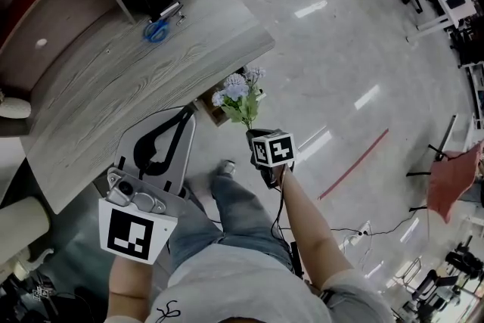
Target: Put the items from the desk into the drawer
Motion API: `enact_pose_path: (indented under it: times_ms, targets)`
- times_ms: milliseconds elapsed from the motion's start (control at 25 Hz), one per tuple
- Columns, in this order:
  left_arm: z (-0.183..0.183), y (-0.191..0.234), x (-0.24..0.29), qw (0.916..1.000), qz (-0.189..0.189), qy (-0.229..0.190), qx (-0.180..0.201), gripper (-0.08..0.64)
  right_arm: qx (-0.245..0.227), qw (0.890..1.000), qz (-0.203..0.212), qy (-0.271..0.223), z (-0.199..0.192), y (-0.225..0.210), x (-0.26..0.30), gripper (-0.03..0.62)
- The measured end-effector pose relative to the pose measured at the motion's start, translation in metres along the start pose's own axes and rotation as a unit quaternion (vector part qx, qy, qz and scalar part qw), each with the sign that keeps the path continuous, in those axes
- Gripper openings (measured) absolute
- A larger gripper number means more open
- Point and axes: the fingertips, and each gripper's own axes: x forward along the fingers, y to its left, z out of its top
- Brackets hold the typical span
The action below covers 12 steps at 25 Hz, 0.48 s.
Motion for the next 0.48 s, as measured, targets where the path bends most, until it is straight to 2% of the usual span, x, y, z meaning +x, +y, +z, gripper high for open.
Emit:
enact_pose_path:
  times_ms: [480]
  targets:
    - [0.001, 0.007, -0.003, 0.9999, 0.012, 0.000, 0.003, 0.009, -0.012, 0.999, 0.003, 0.050, -0.009, 0.003, 0.010, 0.025]
